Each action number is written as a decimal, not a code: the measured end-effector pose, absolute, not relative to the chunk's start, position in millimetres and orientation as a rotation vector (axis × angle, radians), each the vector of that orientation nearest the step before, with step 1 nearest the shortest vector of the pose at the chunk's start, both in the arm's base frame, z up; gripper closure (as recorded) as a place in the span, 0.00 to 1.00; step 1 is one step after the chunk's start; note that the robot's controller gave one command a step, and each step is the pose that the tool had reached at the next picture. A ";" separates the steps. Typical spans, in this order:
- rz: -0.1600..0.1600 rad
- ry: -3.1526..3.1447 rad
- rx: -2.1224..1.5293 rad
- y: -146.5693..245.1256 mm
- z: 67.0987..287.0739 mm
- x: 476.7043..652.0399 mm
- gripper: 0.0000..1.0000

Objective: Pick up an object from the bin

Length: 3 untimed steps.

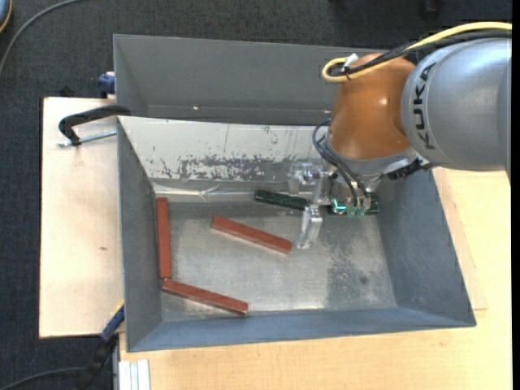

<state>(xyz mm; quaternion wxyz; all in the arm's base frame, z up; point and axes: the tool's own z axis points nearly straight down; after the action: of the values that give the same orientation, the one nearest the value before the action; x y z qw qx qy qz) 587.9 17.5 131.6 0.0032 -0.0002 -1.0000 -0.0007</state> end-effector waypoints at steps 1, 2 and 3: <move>-0.004 -3.146 -0.044 47.5 72.1 599.7 0.00; -0.002 -3.104 0.494 109.6 71.0 565.3 0.00; -0.003 -3.104 0.493 109.2 70.9 565.3 1.00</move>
Offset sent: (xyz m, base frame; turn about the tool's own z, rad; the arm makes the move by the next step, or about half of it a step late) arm 0.0101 0.0285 -0.0616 0.0286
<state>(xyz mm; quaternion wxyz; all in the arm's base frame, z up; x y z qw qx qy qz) 565.3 109.2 70.9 -0.0005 0.1569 -0.9876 -0.0009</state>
